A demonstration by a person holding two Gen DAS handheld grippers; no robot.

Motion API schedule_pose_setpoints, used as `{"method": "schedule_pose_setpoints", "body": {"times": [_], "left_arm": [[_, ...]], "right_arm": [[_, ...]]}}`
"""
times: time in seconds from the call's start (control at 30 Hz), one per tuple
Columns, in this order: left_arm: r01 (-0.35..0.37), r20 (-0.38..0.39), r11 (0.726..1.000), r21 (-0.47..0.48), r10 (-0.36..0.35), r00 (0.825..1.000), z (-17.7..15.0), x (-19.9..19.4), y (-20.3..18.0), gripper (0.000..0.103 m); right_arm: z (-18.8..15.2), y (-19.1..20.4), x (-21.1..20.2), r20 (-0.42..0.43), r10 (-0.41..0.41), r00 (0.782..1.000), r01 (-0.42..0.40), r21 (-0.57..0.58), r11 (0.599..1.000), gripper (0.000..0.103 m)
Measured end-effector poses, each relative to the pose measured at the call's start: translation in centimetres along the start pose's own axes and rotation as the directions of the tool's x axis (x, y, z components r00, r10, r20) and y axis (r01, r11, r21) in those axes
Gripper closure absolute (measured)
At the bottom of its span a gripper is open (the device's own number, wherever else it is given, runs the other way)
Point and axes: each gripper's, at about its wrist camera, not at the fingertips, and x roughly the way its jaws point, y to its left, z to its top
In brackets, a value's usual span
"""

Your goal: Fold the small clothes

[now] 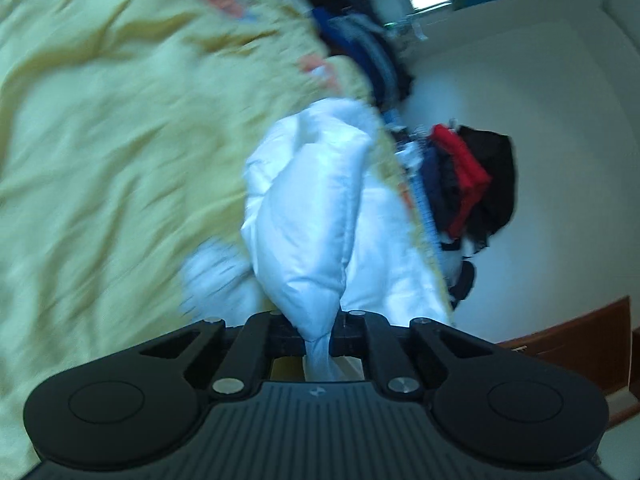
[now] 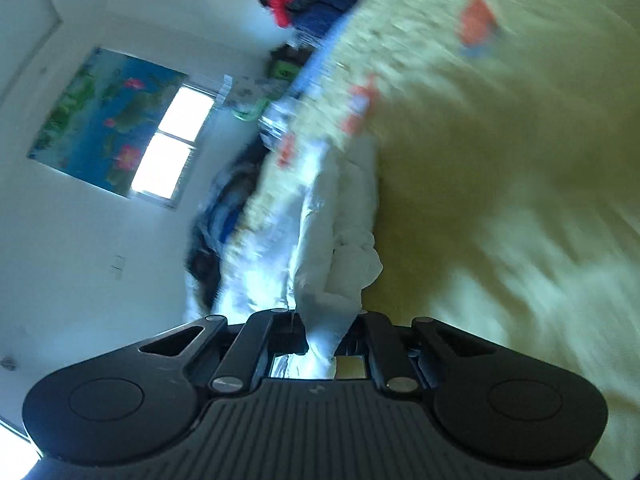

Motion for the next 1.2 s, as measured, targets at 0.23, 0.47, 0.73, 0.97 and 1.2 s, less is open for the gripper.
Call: {"method": "schedule_pose_setpoints", "body": {"times": [0.23,0.47,0.73,0.97,1.2], "left_arm": [[-0.067,-0.089,0.997,0.035,0.07,0.994,0.9,-0.8,0.5,0.063],[-0.208,0.272,0.789,0.578,0.054,0.961,-4.8,-6.3,-8.0,0.047],[-0.061,0.098,0.609,0.79,-0.027,0.995,-10.0,5.5,-14.5,0.047],[-0.094,0.086,0.457,0.884,0.036,0.996,-13.6,9.2,-13.1,0.041],[-0.017,-0.009,0.596,0.803,0.041,0.999,-11.0,11.4,-11.0,0.039]], "right_arm": [[0.4,-1.1,-1.4,0.071,-0.116,0.991,0.112,0.058,0.992,0.03],[5.1,4.1,-4.7,0.28,-0.019,0.96,0.053,-0.117,0.992,0.029],[2.8,14.9,17.2,-0.333,0.254,0.908,-0.306,-0.115,0.945,0.012],[1.3,15.0,28.4,-0.461,0.085,0.883,-0.184,-0.174,0.967,0.014],[1.0,12.3,30.7,-0.427,0.053,0.903,-0.176,-0.254,0.951,0.04]]}}
